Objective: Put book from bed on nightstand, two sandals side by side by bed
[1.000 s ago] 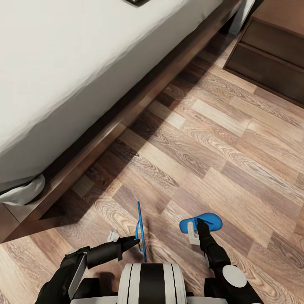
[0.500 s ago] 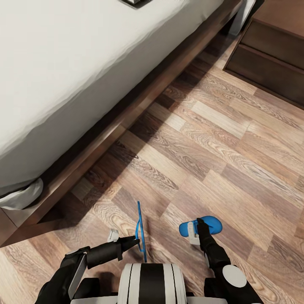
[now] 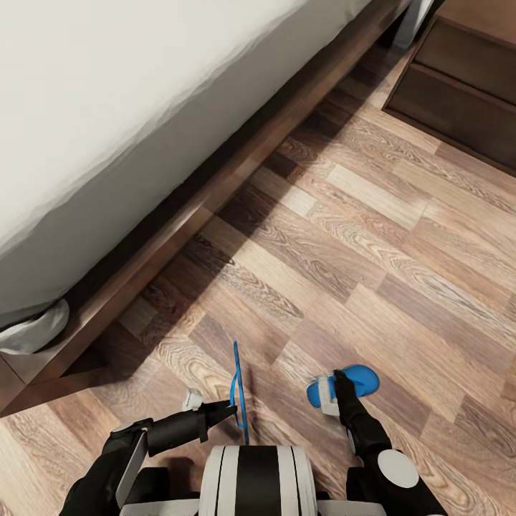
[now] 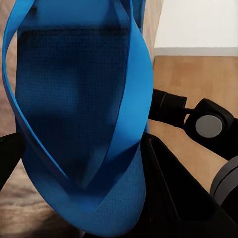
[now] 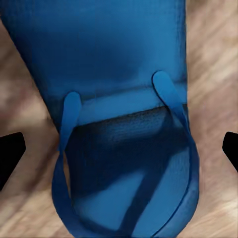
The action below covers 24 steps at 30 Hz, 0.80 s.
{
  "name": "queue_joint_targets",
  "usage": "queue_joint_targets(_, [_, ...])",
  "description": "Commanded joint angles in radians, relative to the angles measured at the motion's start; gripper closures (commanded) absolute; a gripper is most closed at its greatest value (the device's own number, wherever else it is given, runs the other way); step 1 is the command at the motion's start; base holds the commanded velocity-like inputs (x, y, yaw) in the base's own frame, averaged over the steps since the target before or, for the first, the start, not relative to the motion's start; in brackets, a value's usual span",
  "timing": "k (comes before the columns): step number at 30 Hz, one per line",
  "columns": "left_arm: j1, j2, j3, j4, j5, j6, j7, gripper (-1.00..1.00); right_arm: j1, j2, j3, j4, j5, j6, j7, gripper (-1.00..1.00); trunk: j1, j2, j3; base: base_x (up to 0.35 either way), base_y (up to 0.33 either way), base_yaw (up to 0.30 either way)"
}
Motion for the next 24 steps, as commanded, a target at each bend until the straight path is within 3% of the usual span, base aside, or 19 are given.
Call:
queue_joint_targets(1, [0.000,-0.001,0.002,0.000,0.001,0.008,-0.003,1.00,0.000,0.000,0.002,-0.001,0.006,0.004,0.006,-1.00,0.000,0.000,0.000,0.000,0.000,0.000])
queue_joint_targets(15, [0.000,-0.001,0.002,0.000,0.001,0.007,-0.003,1.00,0.000,0.000,0.001,-0.001,0.006,0.004,0.006,-1.00,0.000,0.000,0.000,0.000,0.000,0.000])
queue_joint_targets(16, [0.000,-0.001,0.002,0.000,0.001,0.008,-0.003,1.00,0.000,0.000,0.001,-0.001,0.006,0.004,0.006,1.00,0.000,0.000,0.000,0.000,0.000,0.000])
queue_joint_targets(24, [0.000,-0.001,0.002,0.000,0.001,0.008,-0.003,1.00,0.000,0.000,0.000,-0.001,0.006,0.004,0.006,1.00,0.000,0.000,0.000,0.000,0.000,0.000])
